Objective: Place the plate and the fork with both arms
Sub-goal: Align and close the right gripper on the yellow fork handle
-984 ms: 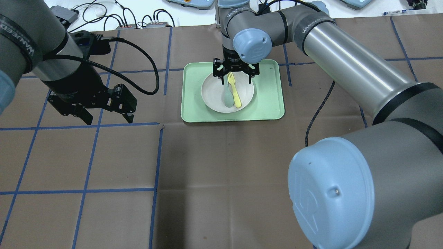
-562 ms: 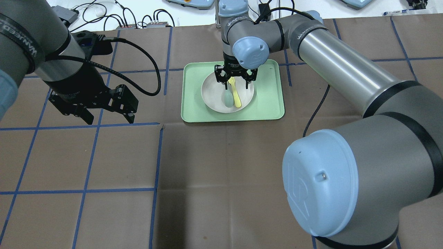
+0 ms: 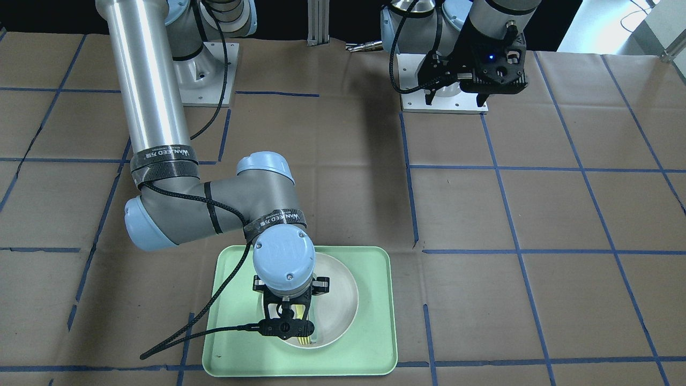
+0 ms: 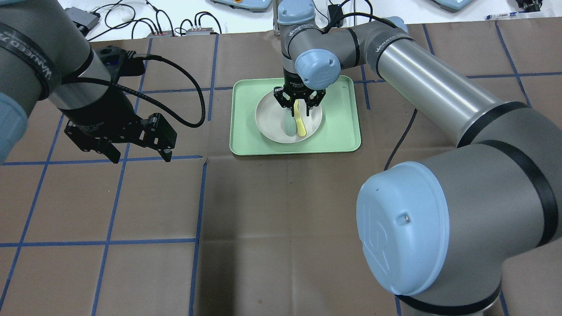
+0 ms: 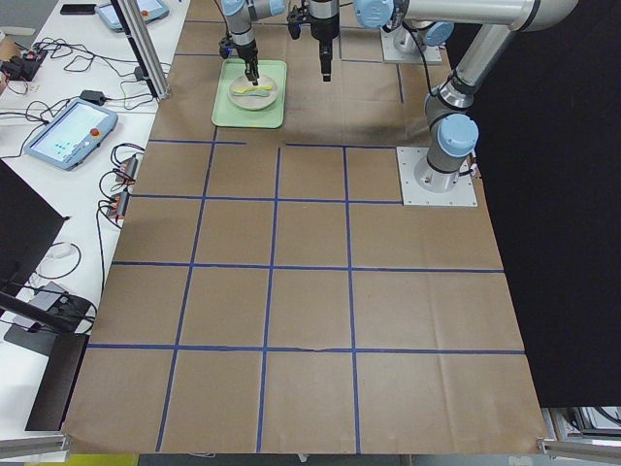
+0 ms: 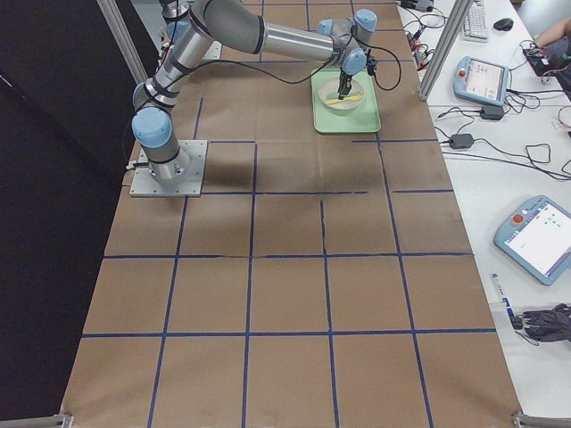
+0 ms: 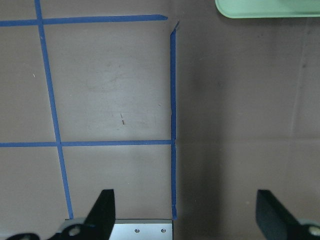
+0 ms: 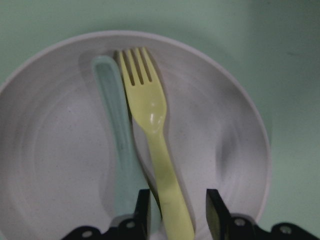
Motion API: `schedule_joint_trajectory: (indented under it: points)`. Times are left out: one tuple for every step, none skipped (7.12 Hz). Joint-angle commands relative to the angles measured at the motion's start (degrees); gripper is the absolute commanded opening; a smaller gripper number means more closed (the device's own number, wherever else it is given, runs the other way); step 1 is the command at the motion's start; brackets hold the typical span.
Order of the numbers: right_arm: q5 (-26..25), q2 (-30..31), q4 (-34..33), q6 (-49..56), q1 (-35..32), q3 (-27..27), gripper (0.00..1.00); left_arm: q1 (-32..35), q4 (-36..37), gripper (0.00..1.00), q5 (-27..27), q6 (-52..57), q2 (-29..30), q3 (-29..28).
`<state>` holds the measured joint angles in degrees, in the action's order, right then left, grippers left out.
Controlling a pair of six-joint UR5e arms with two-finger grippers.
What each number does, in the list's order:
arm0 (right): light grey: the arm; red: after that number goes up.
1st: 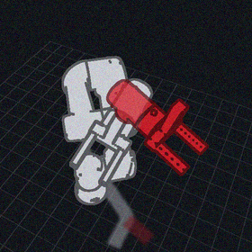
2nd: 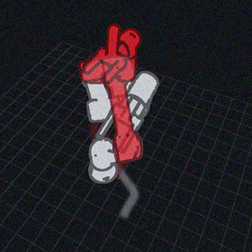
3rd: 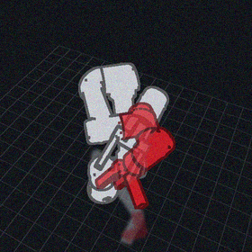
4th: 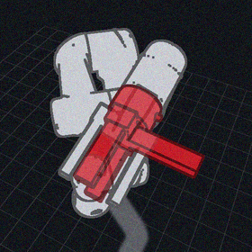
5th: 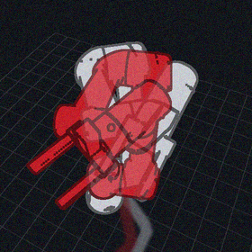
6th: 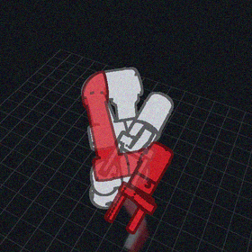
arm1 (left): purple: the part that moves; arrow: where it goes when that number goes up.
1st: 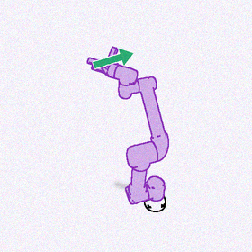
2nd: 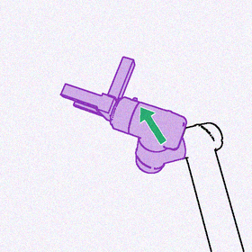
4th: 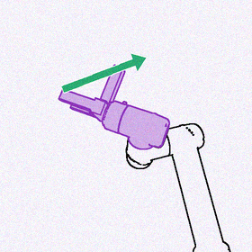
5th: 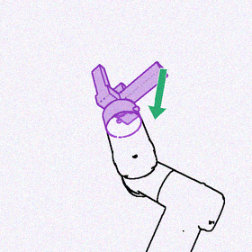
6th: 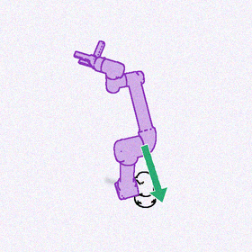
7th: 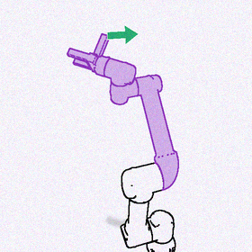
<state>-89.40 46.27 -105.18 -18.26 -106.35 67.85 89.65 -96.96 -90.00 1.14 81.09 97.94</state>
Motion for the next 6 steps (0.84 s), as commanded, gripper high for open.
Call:
schedule_joint_trajectory:
  points:
    - [0.02, -1.17, -2.30, 0.07, 0.00, 0.00, 0.50, 0.00, -0.07, 1.00, 0.00, 0.00, -0.23, 0.23]
    - [-0.07, -1.44, -2.83, 0.07, 0.00, -0.09, 0.50, 0.00, -0.07, 1.00, 0.00, 0.00, -0.14, 0.23]
    - [-0.07, -1.53, -3.19, 0.07, 0.09, 0.00, 0.50, 0.00, -0.33, 1.00, 0.00, 0.00, 0.12, 0.23]
    - [-0.16, -1.62, -3.10, 0.07, 0.09, 0.00, 0.50, 0.00, -0.68, 1.00, 0.00, 0.00, 0.30, 0.23]
    - [-0.16, -1.62, -3.19, 0.07, 0.27, 0.00, 0.49, 0.00, -0.68, 1.00, 0.00, 0.00, 0.47, 0.32]
    - [-0.25, -1.53, -3.19, 0.16, 0.79, 0.00, 0.49, 0.00, -0.68, 1.00, 0.00, 0.00, 0.30, 0.32]
